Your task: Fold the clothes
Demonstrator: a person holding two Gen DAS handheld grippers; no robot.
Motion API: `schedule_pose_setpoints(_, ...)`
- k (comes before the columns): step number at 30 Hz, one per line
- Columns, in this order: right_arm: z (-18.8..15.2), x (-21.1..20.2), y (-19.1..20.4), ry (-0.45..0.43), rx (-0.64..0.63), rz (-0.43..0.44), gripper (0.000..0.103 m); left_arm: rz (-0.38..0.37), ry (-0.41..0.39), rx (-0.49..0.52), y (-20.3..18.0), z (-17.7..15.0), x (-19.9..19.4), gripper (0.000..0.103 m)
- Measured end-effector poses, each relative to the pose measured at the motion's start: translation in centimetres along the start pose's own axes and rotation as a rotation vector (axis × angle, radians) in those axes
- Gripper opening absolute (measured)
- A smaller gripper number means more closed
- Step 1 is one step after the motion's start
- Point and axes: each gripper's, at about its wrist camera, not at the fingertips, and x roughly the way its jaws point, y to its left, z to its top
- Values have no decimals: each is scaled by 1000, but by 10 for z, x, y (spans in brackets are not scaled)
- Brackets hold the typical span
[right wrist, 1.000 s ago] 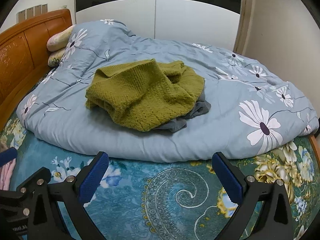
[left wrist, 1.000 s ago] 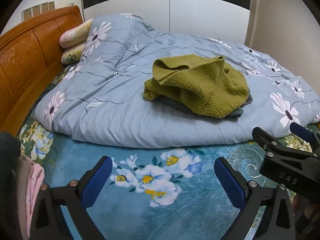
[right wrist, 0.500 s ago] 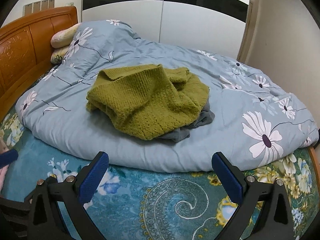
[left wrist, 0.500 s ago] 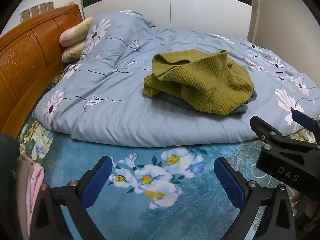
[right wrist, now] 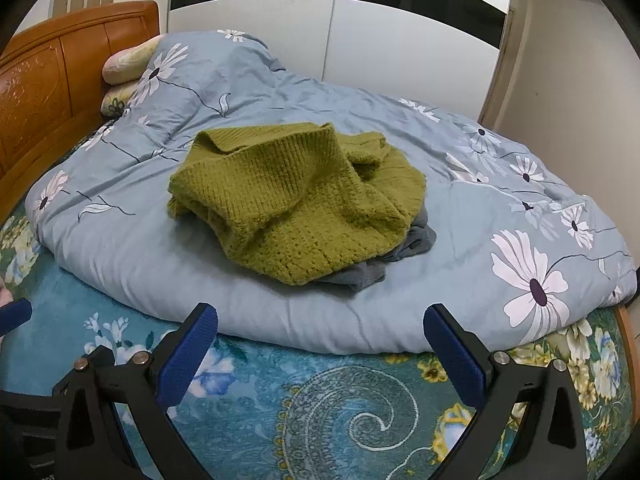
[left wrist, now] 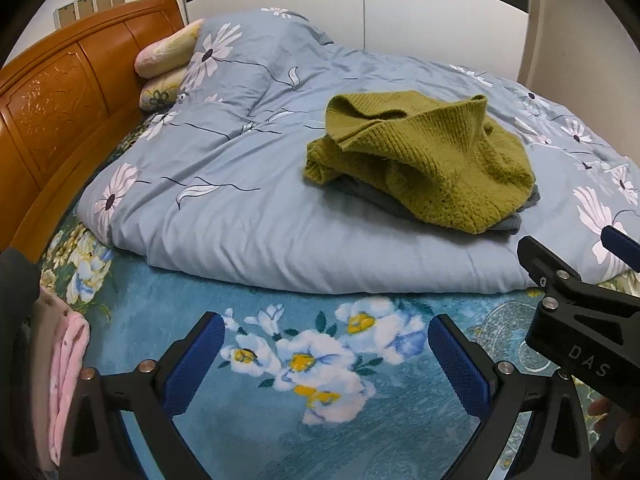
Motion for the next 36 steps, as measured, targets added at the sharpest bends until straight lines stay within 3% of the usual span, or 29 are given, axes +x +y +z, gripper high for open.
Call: schedule_pose_setpoints(36, 5, -4, 0, -32, 2, 26, 103, 6, 4, 0, 2, 6, -3, 103)
